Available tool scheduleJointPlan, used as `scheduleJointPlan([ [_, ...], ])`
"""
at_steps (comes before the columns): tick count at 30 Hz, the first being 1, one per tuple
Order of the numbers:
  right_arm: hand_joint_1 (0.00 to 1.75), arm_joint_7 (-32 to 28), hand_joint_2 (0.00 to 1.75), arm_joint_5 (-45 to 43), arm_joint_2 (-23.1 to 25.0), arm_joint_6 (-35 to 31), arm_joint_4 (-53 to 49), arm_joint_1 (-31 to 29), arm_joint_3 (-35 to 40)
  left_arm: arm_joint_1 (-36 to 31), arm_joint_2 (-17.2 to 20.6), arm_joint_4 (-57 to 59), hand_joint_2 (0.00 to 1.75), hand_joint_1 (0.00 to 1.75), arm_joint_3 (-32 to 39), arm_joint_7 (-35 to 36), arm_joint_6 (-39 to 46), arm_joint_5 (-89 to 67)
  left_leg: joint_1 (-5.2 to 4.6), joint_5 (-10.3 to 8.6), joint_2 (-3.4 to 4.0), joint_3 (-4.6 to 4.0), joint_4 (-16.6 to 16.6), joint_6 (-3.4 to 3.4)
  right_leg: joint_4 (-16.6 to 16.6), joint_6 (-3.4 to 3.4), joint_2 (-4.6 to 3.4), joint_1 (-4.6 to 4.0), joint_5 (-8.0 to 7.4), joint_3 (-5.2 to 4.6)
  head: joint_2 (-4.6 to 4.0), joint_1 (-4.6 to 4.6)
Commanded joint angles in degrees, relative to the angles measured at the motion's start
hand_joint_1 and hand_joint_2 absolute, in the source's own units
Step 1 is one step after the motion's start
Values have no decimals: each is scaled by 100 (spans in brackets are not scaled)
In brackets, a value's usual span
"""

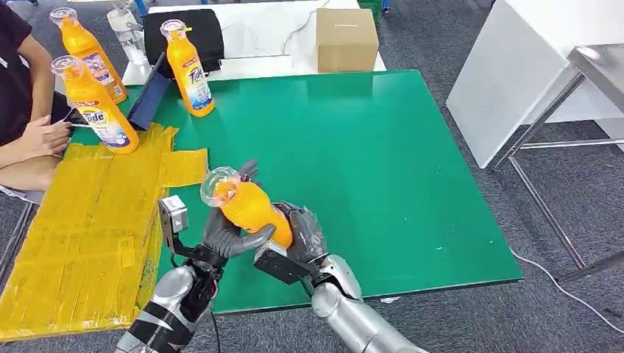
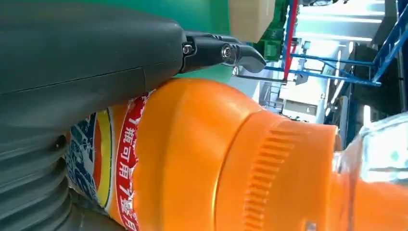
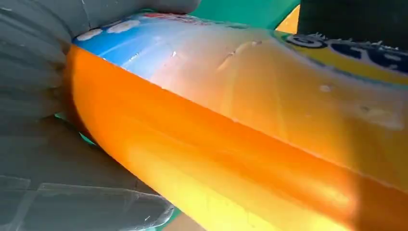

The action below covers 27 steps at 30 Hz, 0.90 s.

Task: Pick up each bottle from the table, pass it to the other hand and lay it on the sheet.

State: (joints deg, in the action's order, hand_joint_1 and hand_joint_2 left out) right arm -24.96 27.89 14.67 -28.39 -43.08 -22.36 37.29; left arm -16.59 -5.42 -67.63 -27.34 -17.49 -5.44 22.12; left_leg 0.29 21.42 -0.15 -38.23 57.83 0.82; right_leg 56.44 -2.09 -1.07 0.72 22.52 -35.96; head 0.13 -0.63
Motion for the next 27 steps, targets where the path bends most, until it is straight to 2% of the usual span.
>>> scheduleJointPlan([
  [1,175,120,175,223,217,72,561,-124,765,-239,-285,304,175,175,-621,69,-41,-4,4,19,-17,38,4,-5,1,9,28,-7,23,45,0,2],
  [3,175,125,175,222,219,78,557,-123,768,-234,-287,301,175,175,-617,68,-39,-1,1,8,-12,14,2,-2,1,5,18,-2,11,19,0,2],
  [6,175,154,175,129,213,100,497,-121,713,-213,-298,263,175,175,-550,36,32,36,1,19,-18,35,5,-4,4,9,28,-3,24,42,0,0],
  [10,175,169,175,79,186,82,415,-127,667,-192,-291,221,175,175,-530,37,58,36,2,7,-11,12,2,-3,1,5,17,-4,10,17,0,0],
  [13,175,192,175,59,181,73,393,-141,635,-183,-294,225,175,175,-531,36,69,35,1,23,-18,44,5,-5,5,11,31,-5,29,50,0,0],
  [16,175,205,175,44,187,73,376,-158,616,-190,-294,235,175,175,-528,36,78,34,1,8,-12,14,2,-2,1,5,18,-3,11,19,0,0],
  [18,175,209,175,40,191,62,376,-157,607,-196,-293,238,175,175,-521,33,86,34,0,22,-18,41,5,-4,6,9,31,-3,28,47,0,2],
  [19,175,203,175,33,192,57,376,-156,600,-195,-293,236,175,175,-519,30,92,34,1,14,-15,24,4,-3,4,7,24,-3,18,30,0,0],
  [21,175,107,175,-267,193,314,241,-110,467,-188,-266,198,175,175,-501,3,122,33,1,15,-12,23,6,-3,4,7,21,-4,18,29,0,0],
  [22,115,50,175,-349,165,319,106,-65,427,-175,-236,135,175,175,-475,-63,169,6,2,18,-14,31,6,-3,4,8,25,-5,21,37,0,0],
  [23,0,50,175,-349,158,323,98,-72,426,-180,-219,133,175,175,-465,-57,167,10,0,14,-15,24,5,-3,4,7,24,-3,19,30,0,0],
  [27,0,-113,175,-1188,-335,790,-1509,634,28,-45,171,-544,175,175,51,-346,732,-341,2,7,-12,11,2,-3,1,5,18,-3,11,16,0,0],
])
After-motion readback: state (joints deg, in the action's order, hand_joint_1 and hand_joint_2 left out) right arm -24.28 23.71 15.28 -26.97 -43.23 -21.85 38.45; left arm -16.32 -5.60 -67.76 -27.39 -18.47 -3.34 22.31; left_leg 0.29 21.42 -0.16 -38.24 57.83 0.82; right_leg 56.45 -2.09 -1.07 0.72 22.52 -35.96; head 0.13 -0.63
